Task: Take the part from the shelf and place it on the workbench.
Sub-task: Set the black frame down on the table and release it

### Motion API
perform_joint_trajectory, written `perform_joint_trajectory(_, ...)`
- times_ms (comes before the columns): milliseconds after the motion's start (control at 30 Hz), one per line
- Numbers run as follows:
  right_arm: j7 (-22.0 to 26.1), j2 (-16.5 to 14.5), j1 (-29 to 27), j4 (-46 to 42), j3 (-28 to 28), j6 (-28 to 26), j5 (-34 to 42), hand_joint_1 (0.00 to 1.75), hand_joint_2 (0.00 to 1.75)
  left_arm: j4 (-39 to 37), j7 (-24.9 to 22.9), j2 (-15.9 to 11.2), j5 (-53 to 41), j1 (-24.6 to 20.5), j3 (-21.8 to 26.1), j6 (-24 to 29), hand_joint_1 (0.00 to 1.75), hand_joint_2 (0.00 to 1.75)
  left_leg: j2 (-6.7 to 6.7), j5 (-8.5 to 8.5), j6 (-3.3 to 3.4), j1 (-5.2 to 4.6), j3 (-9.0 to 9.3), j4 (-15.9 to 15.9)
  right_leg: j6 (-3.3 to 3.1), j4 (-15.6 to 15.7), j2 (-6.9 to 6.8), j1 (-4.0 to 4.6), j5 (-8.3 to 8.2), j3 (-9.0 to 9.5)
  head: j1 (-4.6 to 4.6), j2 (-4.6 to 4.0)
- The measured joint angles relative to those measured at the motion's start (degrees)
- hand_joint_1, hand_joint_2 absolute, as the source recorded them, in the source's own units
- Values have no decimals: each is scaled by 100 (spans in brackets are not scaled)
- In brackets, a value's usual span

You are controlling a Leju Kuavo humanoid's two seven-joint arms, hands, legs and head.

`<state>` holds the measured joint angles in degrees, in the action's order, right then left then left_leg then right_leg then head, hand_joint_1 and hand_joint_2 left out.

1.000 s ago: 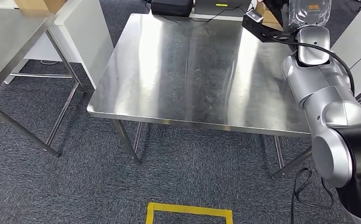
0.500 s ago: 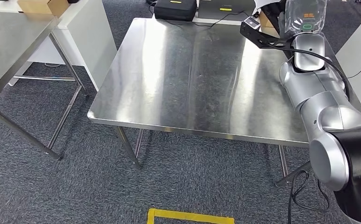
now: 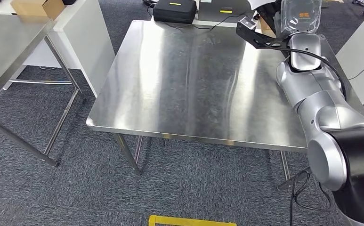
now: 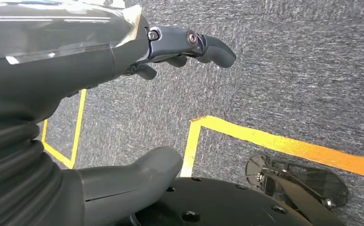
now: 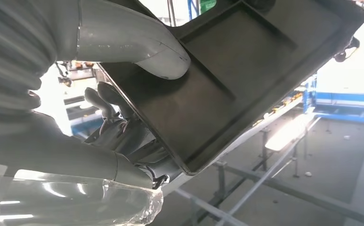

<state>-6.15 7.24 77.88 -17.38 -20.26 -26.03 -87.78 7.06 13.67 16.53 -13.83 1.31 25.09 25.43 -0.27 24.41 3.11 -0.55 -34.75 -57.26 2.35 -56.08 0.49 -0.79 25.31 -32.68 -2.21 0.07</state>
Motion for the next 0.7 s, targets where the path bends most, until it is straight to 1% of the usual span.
perform_joint_trajectory(33,0,-3,-1,0,0,0,0,175,175,0,1,7,10,0,0,0,0,175,1,-9,38,5,16,17,15,-80,-3,-7,48,-40,5,0)
perform_joint_trajectory(67,0,-4,1,0,0,0,-1,175,175,0,1,14,25,0,1,-1,0,175,4,-19,75,15,35,34,18,-267,-6,-12,139,-134,19,0)
perform_joint_trajectory(100,1,-5,-4,3,0,1,-1,175,175,0,1,18,42,2,1,-3,0,175,5,-20,102,23,49,45,9,-594,-8,-20,276,-303,31,0)
perform_joint_trajectory(167,-1,-1,-51,16,-2,19,-3,175,175,0,-4,19,73,4,3,-10,0,175,-5,-6,136,17,58,44,-3,-1412,-9,-17,550,-736,56,0)
perform_joint_trajectory(200,-3,1,-99,25,-7,32,-4,175,175,0,-10,19,83,5,4,-13,0,175,-13,3,143,14,66,43,11,-1693,-9,-17,608,-907,59,0)
perform_joint_trajectory(233,-9,2,-153,30,-15,44,-4,175,175,0,-18,19,91,5,5,-14,0,175,-22,13,145,12,77,41,40,-1759,-9,-17,578,-973,66,0)
perform_joint_trajectory(267,-15,1,-203,32,-26,51,-4,175,175,0,-27,19,96,5,6,-14,0,175,-29,25,142,12,96,40,79,-1573,-10,-18,455,-916,73,0)
perform_joint_trajectory(300,-24,-3,-239,33,-39,52,-4,175,175,0,-35,20,98,5,7,-14,0,175,-35,42,131,11,117,39,118,-1175,-13,-18,268,-750,79,0)
perform_joint_trajectory(333,-36,-7,-258,34,-51,54,-5,175,175,0,-44,20,98,4,7,-14,0,175,-39,62,112,1,133,33,136,-711,-20,-14,80,-541,86,0)
perform_joint_trajectory(367,-52,-16,-268,36,-63,54,-5,175,175,0,-52,21,98,4,7,-14,0,175,-44,83,89,-13,142,28,134,-324,-25,-2,-73,-353,88,0)
perform_joint_trajectory(400,-77,-29,-283,38,-78,54,-6,175,175,0,-62,22,98,4,7,-12,0,175,-46,102,70,-28,146,20,113,-78,-29,6,-165,-230,87,0)
perform_joint_trajectory(433,-104,-43,-314,42,-94,54,-7,175,175,0,-71,22,97,5,8,-7,0,175,-49,117,77,-43,144,10,86,12,-30,14,-197,-180,86,0)
perform_joint_trajectory(467,-130,-62,-357,45,-112,54,-6,175,175,0,-81,23,93,5,8,2,0,175,-50,125,93,-47,145,5,69,14,-26,21,-205,-171,83,0)
perform_joint_trajectory(533,-178,-101,-460,56,-134,54,-3,175,175,0,-99,23,75,5,9,26,0,175,-44,130,135,-49,155,8,61,16,-14,24,-209,-173,82,0)
perform_joint_trajectory(633,-238,-154,-623,73,-142,40,6,175,175,0,-107,23,63,4,9,40,0,175,-27,128,133,-45,177,40,54,15,4,33,-205,-173,80,0)
perform_joint_trajectory(700,-268,-168,-750,82,-142,19,14,175,175,0,-103,23,62,5,9,40,0,175,-24,125,118,-39,182,52,49,14,6,40,-202,-173,80,0)
